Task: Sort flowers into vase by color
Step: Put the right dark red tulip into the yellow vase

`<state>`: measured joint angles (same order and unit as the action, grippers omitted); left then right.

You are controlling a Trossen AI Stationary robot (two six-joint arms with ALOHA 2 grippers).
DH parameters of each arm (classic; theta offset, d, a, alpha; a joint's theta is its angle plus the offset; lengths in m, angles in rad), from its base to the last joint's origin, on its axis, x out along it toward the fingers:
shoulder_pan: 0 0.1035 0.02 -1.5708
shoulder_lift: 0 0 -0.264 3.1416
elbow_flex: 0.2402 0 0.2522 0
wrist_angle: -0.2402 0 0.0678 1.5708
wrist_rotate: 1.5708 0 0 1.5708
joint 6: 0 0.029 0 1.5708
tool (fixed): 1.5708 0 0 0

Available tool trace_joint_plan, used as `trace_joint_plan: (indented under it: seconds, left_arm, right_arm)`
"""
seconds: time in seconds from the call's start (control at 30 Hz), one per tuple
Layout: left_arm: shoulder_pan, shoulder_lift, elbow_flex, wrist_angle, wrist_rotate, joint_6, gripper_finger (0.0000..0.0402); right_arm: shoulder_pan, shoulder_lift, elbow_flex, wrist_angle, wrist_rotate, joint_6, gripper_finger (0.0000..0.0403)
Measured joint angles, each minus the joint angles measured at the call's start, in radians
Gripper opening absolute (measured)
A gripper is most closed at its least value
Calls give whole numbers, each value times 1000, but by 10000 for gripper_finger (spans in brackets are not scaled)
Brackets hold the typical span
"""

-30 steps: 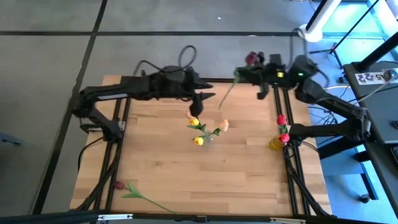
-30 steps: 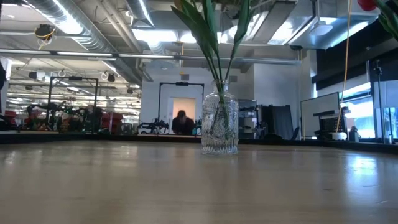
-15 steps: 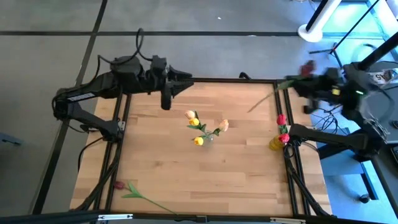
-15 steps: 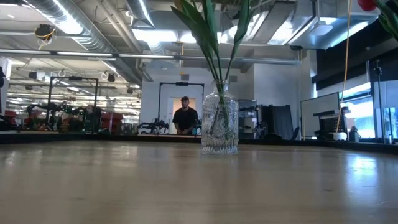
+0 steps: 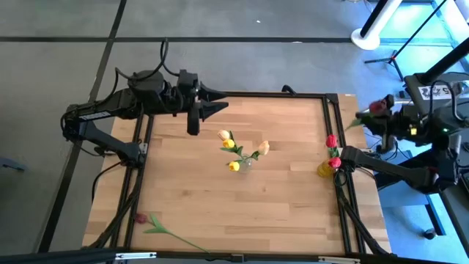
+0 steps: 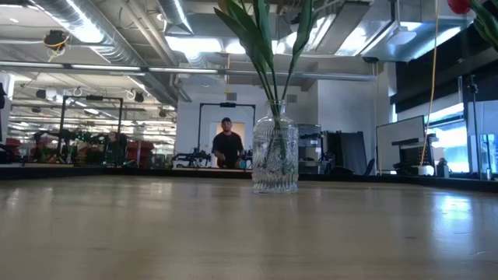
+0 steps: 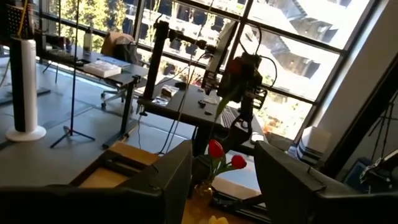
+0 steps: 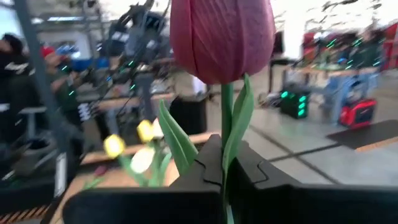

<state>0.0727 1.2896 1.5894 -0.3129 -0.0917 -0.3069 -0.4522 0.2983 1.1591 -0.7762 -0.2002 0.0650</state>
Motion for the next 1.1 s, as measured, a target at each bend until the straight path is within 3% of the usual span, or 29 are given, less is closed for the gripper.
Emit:
trace_joint_plan:
  seconds: [0.33, 0.77, 1.1]
  left_arm:
    - [0, 0, 0, 20, 0, -9, 168]
    - [-34, 30, 0, 32, 1, -129, 168]
    - [-53, 43, 0, -133, -12, -209, 160]
  right_arm:
    - [0, -131, 0, -193, -10, 0, 1]
    - [0, -149, -15, -243, -37, 30, 1]
    - [0, -215, -102, -299, -26, -29, 1]
